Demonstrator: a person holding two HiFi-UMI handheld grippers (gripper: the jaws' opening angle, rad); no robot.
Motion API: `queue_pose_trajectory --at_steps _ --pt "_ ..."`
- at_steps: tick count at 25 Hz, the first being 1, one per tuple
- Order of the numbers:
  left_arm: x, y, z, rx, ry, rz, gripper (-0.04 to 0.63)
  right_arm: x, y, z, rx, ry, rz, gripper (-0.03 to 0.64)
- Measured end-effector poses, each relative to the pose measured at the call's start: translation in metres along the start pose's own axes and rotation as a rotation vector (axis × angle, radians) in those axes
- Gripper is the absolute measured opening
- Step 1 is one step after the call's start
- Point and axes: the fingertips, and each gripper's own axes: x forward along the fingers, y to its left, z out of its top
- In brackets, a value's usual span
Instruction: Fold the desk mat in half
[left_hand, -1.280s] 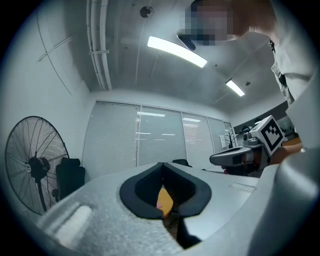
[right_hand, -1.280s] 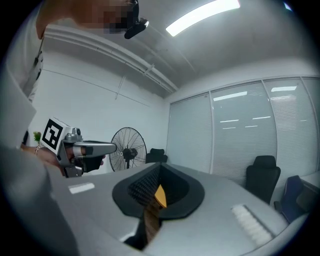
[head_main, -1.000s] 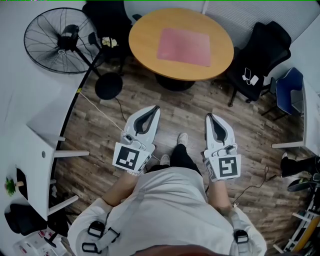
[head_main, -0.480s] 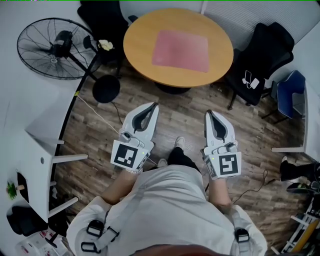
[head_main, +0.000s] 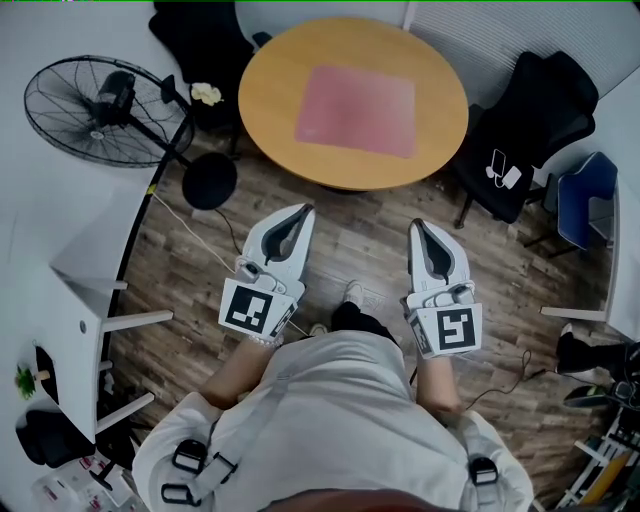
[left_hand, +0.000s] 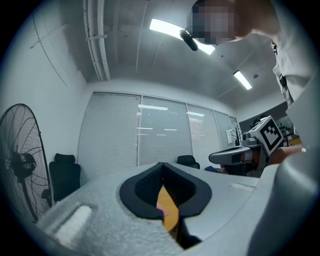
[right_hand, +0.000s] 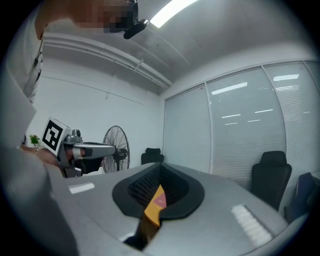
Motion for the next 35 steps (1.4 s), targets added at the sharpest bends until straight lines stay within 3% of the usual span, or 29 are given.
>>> queue_pose_trajectory --at_steps 19,35 --pt "0.115 0.001 -0.019 -0.004 0.032 0.035 0.005 0.045 -0.112 -0.015 0.015 -0.002 0.015 0.005" --pt "0.154 0.018 -0.043 -0.030 0.042 0.042 0.005 0.078 -0.137 -0.031 0.008 0.006 0.032 0.005"
